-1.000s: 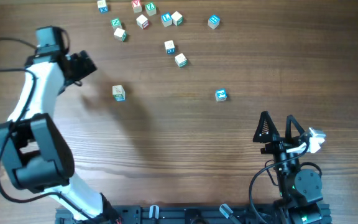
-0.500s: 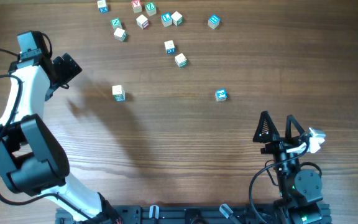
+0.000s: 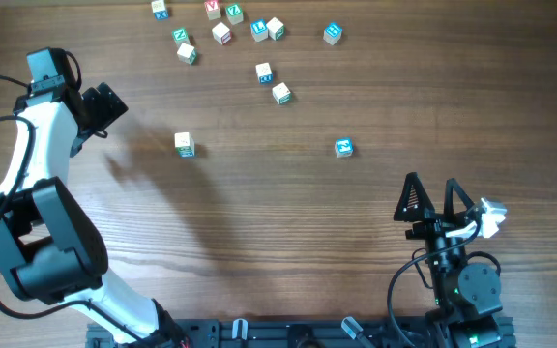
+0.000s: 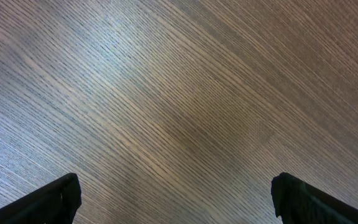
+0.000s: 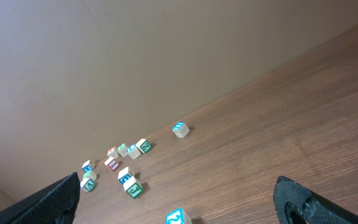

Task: Form a tower

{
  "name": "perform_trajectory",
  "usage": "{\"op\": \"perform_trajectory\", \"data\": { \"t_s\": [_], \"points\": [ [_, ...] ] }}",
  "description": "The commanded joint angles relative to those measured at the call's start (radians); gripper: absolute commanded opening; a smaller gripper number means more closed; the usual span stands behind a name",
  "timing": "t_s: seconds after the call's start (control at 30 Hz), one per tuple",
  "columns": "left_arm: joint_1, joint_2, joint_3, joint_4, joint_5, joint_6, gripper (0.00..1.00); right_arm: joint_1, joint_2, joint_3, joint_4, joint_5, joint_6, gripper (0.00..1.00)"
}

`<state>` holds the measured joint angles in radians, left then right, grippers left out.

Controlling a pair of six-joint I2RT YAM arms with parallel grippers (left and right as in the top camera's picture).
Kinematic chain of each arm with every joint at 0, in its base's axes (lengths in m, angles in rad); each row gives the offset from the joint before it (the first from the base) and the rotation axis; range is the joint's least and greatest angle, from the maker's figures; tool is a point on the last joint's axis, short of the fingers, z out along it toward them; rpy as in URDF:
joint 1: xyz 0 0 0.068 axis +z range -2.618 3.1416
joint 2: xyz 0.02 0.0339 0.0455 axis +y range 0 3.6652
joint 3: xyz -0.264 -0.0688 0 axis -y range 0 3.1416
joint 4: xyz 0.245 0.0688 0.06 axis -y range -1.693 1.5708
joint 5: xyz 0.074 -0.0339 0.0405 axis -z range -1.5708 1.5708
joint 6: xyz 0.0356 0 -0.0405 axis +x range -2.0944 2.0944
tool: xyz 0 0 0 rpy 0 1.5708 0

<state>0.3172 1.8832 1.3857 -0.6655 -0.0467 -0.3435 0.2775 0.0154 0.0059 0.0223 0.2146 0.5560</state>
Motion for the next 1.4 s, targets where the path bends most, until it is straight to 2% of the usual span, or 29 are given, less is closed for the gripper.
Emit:
{"op": "perform_trajectory", "data": {
  "t_s": [0.0, 0.93, 1.13, 1.2, 1.27, 1.37],
  "points": [
    [0.005, -0.026, 0.015, 0.000, 0.001, -0.012, 1.00, -0.004, -0.008, -0.001, 0.003, 0.010, -0.003, 1.00],
    [0.005, -0.026, 0.015, 0.000, 0.001, -0.012, 1.00, -0.004, -0.008, -0.001, 0.003, 0.010, -0.002, 1.00],
    [0.005, -0.026, 0.015, 0.000, 0.002, -0.012, 1.00, -0.004, -0.008, 0.000, 0.053, 0.043, 0.192, 1.00],
    [0.005, -0.026, 0.015, 0.000, 0.001, -0.012, 1.00, -0.004, -0.008, 0.004, 0.098, -0.019, 0.043, 1.00],
    [0.005, -0.026, 0.015, 0.000, 0.002, -0.012, 1.00, -0.004, 0.000, 0.044, 0.072, -0.055, -0.087, 1.00],
    [0.005, -0.026, 0.015, 0.000, 0.001, -0.012, 1.00, -0.004, 0.063, 0.171, -0.030, -0.054, -0.113, 1.00]
  ]
}}
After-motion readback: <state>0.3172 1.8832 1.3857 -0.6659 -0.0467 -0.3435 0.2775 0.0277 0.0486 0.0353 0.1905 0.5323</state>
